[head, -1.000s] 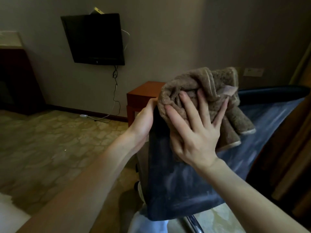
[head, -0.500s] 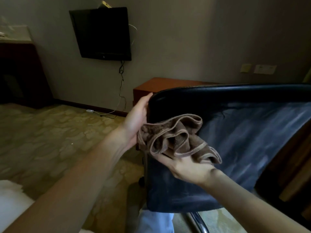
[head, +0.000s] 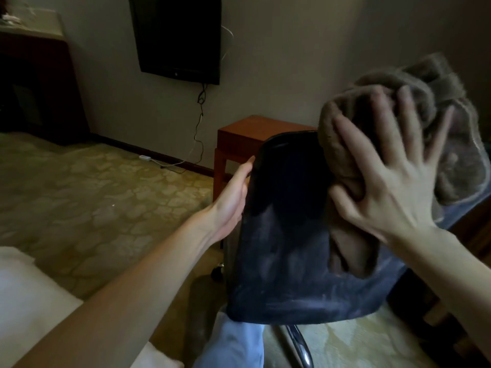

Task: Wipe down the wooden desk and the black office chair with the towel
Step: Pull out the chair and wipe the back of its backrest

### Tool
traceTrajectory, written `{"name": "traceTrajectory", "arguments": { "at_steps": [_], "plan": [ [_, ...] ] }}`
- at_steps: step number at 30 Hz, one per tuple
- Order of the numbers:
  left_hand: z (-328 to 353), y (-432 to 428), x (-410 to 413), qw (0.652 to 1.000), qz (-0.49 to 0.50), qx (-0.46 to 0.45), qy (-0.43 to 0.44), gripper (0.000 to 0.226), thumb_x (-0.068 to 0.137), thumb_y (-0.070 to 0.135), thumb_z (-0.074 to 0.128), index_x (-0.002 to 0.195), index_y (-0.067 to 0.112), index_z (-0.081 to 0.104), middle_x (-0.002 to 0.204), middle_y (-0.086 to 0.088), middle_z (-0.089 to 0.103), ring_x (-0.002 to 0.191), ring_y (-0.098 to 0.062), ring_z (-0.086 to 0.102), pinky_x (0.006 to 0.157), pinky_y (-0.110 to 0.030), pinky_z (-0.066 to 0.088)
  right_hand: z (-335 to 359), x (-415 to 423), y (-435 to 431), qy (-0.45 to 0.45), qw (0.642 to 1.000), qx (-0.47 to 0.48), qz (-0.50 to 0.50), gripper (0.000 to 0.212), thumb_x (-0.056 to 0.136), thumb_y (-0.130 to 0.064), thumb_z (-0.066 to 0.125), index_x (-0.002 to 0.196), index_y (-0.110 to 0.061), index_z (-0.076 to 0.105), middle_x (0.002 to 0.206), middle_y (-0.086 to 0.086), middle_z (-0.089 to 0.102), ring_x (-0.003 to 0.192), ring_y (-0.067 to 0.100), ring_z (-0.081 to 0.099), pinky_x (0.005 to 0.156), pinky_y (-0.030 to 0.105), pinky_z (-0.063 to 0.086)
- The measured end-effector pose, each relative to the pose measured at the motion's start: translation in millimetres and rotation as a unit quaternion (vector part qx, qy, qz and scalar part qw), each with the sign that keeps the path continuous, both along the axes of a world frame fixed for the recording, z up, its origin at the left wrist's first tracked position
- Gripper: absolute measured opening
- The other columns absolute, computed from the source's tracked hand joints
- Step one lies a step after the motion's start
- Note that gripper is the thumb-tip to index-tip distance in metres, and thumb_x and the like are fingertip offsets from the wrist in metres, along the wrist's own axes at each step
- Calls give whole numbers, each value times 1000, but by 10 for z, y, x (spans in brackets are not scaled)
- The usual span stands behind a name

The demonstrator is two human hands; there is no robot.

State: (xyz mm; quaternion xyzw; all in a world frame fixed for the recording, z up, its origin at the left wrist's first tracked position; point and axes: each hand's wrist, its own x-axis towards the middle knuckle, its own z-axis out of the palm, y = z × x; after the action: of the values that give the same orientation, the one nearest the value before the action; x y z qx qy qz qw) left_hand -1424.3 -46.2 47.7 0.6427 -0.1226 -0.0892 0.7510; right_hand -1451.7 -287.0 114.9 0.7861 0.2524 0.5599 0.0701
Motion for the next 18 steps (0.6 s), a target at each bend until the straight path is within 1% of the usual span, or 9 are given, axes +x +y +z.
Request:
{"name": "traceTrajectory", "arguments": {
  "at_steps": [2,4,6,8,10,12,14,16,18],
  "plan": [
    [-4,-16,-15,1000,-14,7,0,66,102,69,16,161,41,22,164,9,34,150,-13,33,116,-38,28,-60,51,138,18,999,32,12,73,87,-43,57,156,-25,40,161,12,38,153,36,24,114,77,9],
    [-18,-12,-1,1000,-20,0,-3,65,103,68,15,161,40,23,164,10,35,149,-13,34,115,-36,29,-121,97,239,2,997,70,44,65,87,-33,60,150,-20,50,153,10,49,150,34,33,114,76,13],
    [-23,4,11,1000,-19,-11,-4,65,103,66,17,161,39,25,163,10,36,149,-12,35,119,-36,29,-202,146,297,-27,994,72,74,58,89,-28,60,146,-18,55,151,9,52,148,34,37,113,76,16],
    [-44,12,37,1000,-18,-19,-6,65,103,66,19,160,37,29,161,10,41,147,-11,38,123,-39,28,-332,199,341,-45,994,51,89,56,92,-28,58,147,-19,53,154,8,49,149,35,34,113,76,15],
    [-55,26,45,999,-21,-32,-6,65,101,68,27,154,35,42,154,9,51,141,-10,48,118,-36,38,-500,236,428,-49,994,27,94,54,97,-29,53,150,-22,50,157,7,45,151,34,30,115,75,14],
    [-63,40,32,998,-27,-48,6,63,96,69,35,146,33,52,144,7,61,135,-12,56,107,-31,49,-706,303,524,-39,994,-1,101,51,99,-28,49,150,-23,50,157,6,45,151,31,31,117,68,14],
    [-107,66,63,998,-5,-65,19,60,102,63,33,142,26,58,142,0,63,136,-19,55,114,-37,44,-969,368,624,-13,990,-48,135,46,99,-22,52,144,-21,58,150,8,53,143,28,42,116,55,27],
    [-155,88,89,998,-6,-62,10,58,106,58,31,139,22,63,143,-4,62,139,-22,53,121,-44,32,-1257,425,682,28,984,-80,159,47,87,-9,65,134,-15,67,133,13,66,124,29,53,105,40,41],
    [-177,88,99,998,-22,-55,12,59,105,59,34,141,21,61,146,-5,60,140,-21,51,124,-48,25,-1431,450,725,73,979,-74,174,53,77,0,71,130,-8,69,119,16,71,112,31,55,99,38,44]
  ]
}}
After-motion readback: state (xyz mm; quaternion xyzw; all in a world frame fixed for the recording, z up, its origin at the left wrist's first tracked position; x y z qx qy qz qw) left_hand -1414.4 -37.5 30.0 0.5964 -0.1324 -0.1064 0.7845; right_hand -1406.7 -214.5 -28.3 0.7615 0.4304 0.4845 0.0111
